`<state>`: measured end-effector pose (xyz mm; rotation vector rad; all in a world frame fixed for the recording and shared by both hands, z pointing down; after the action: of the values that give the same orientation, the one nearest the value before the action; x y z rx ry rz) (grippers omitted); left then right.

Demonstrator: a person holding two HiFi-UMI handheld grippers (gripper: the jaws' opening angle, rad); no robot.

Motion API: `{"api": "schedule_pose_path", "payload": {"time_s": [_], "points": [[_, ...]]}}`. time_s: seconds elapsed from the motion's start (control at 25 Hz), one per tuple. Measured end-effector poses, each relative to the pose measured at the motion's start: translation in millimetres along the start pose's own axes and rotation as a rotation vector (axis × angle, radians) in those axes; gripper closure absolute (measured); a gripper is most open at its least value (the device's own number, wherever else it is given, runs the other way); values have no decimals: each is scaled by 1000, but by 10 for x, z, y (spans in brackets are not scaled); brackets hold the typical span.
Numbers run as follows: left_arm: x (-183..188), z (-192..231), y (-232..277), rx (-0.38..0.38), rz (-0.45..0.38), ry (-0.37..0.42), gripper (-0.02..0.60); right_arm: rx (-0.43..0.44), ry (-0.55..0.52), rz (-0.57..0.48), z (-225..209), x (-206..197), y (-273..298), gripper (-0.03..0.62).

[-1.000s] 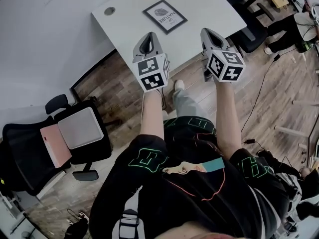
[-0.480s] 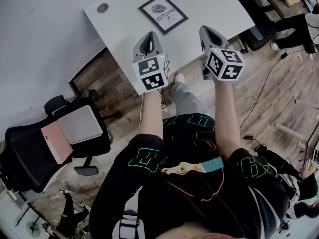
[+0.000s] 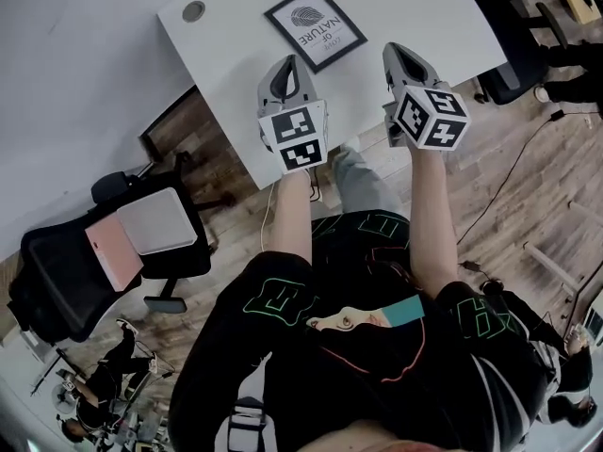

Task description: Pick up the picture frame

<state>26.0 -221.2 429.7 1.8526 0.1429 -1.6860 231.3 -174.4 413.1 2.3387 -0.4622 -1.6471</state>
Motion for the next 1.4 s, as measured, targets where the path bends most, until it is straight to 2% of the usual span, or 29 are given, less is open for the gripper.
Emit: {"api": "schedule_pose_path", "payload": {"time_s": [0.12,0.52,0.84,1.12,1.4], "points": [[53,-37,135,13,4,22,577,23,-1,14,-83,36,163,589],[95,-100,480,104,36,-39,577,111,-33,42,-359,291,577,589],[147,20,515,191,68,-69,577,187,-44,40,-308,475,758,589],[141,11,517,199,78,-76,577,219,-99,37,-214,533,856,589],[11,23,615,201,109,-112,577,257,-169,95,-121,462,1049,589]]}}
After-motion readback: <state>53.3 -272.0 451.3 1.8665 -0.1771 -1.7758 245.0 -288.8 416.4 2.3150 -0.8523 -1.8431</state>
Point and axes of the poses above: the fingertips, and each gripper's own axes: y forward along the fingers, z to its left, x out of its top, the point moved 6 cm from there along -y, backward along the fingers, and after that the axes turned 4 degrees about y, right-handed, at the moved point
